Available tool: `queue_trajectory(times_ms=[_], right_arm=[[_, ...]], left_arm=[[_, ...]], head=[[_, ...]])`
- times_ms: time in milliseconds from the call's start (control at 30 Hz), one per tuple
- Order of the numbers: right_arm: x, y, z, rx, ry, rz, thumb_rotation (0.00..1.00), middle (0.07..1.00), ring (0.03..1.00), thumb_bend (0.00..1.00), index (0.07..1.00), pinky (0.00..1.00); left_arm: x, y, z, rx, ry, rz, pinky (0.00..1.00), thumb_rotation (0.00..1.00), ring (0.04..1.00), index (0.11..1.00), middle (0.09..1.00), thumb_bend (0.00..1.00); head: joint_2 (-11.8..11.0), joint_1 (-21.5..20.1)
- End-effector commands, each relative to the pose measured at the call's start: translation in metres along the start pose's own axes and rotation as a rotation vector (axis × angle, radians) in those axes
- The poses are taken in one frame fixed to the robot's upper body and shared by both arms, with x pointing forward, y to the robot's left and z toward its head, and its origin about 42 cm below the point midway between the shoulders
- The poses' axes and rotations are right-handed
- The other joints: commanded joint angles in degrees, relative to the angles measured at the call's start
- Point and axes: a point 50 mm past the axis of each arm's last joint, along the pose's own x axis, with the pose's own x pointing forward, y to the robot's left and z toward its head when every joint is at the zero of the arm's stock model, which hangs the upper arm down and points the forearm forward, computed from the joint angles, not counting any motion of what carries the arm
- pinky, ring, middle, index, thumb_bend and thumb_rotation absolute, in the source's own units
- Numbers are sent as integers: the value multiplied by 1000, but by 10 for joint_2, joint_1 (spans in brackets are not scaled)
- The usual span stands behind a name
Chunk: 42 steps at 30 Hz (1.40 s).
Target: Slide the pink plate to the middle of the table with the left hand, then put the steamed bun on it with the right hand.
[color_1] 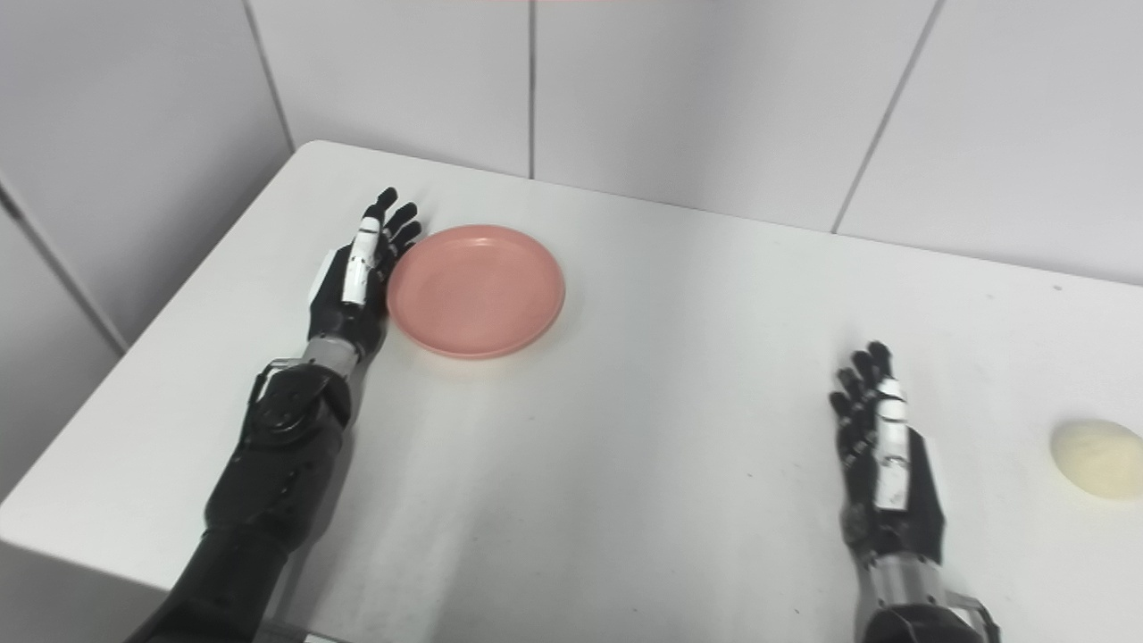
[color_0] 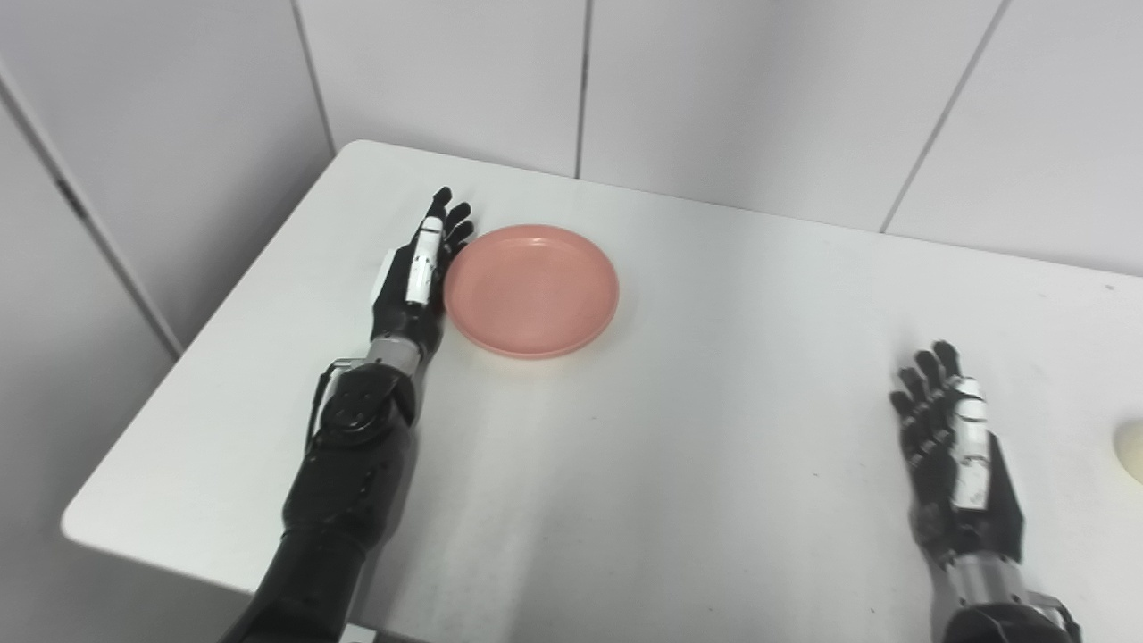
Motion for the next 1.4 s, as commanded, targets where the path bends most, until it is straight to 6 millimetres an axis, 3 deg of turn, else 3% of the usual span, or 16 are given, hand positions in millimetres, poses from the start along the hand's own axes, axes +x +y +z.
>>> queue_trajectory(times_ms=[0,533,733,1033,1367], right_arm=[[-8,6,-17,15,57,-11,1000,1000,1000,165,1000,1000],[-7,26,-26,10,64,-28,1000,1000,1000,173,1000,1000],[-5,30,-28,14,64,-31,1000,1000,1000,184,1000,1000],[-4,37,-29,19,58,-19,1000,1000,1000,187,1000,1000],[-3,39,-31,5,57,-18,1000,1000,1000,187,1000,1000]], left_arm=[[-10,-12,-17,-6,95,-52,964,1000,938,941,930,466],[-35,-67,-11,-38,148,-281,955,1000,951,956,945,407],[-50,-92,-9,-55,178,-372,993,1000,975,980,971,356],[-63,-107,-21,-119,223,-464,1000,1000,988,993,992,376],[-69,-110,-27,-160,248,-510,1000,1000,988,999,992,374]], head=[[0,-3],[5,-86],[9,-108],[14,-133],[15,-146]])
